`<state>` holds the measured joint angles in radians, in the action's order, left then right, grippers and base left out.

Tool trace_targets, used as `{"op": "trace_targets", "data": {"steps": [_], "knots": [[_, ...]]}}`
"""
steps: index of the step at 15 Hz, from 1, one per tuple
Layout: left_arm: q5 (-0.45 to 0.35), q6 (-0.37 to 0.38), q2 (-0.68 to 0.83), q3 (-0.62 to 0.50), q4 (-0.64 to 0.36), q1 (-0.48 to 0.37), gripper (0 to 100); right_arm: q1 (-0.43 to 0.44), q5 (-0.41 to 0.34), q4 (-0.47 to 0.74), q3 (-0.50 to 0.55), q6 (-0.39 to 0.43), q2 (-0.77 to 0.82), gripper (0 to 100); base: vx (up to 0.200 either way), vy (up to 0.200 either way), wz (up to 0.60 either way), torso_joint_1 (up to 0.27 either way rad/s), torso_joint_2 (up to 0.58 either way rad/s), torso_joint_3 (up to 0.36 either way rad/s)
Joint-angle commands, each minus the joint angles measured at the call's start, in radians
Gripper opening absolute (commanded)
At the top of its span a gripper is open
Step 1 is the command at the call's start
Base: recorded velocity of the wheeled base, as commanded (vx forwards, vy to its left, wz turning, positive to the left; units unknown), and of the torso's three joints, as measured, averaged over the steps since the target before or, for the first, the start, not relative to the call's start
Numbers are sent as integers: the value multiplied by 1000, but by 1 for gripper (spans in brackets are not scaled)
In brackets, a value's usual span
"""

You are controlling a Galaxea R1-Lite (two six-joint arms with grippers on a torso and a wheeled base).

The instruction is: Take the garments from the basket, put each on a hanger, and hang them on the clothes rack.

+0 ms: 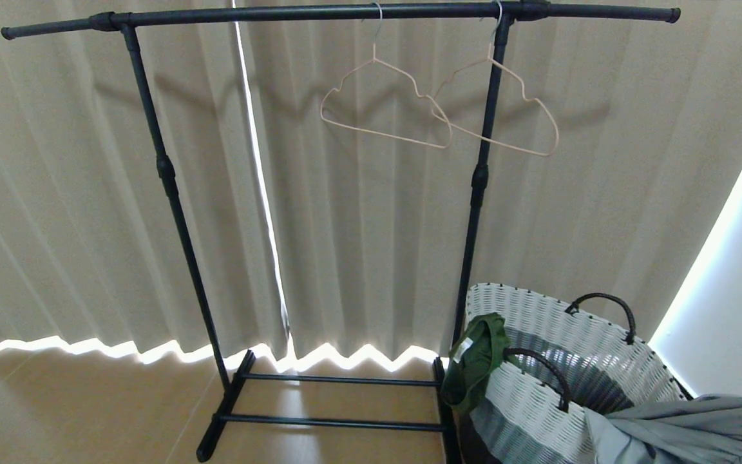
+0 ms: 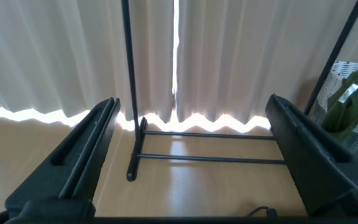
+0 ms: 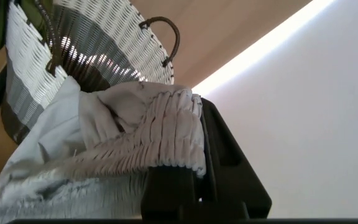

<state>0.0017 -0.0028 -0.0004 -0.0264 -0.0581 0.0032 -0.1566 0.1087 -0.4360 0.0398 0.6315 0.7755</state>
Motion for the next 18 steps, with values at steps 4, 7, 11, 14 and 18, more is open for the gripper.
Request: {"op": "trace_targets", "data": {"steps": [4, 7, 11, 14, 18], "knots": [[0, 0, 0, 0, 0, 1, 100, 0, -1, 0, -12, 1, 4, 0, 0, 50, 0, -1, 1, 1], [0, 0, 0, 0, 0, 1, 100, 0, -1, 0, -12, -7, 4, 0, 0, 200, 0, 1, 5, 2], [1, 0, 0, 0, 0, 1, 100, 0, -1, 0, -14, -7, 4, 0, 0, 150, 0, 1, 4, -1], [3, -10, 0, -1, 0, 1, 100, 0, -1, 0, -14, -7, 4, 0, 0, 0, 0, 0, 0, 0], [4, -10, 0, -1, 0, 1, 100, 0, -1, 0, -14, -10, 2, 0, 0, 0, 0, 0, 0, 0]]}}
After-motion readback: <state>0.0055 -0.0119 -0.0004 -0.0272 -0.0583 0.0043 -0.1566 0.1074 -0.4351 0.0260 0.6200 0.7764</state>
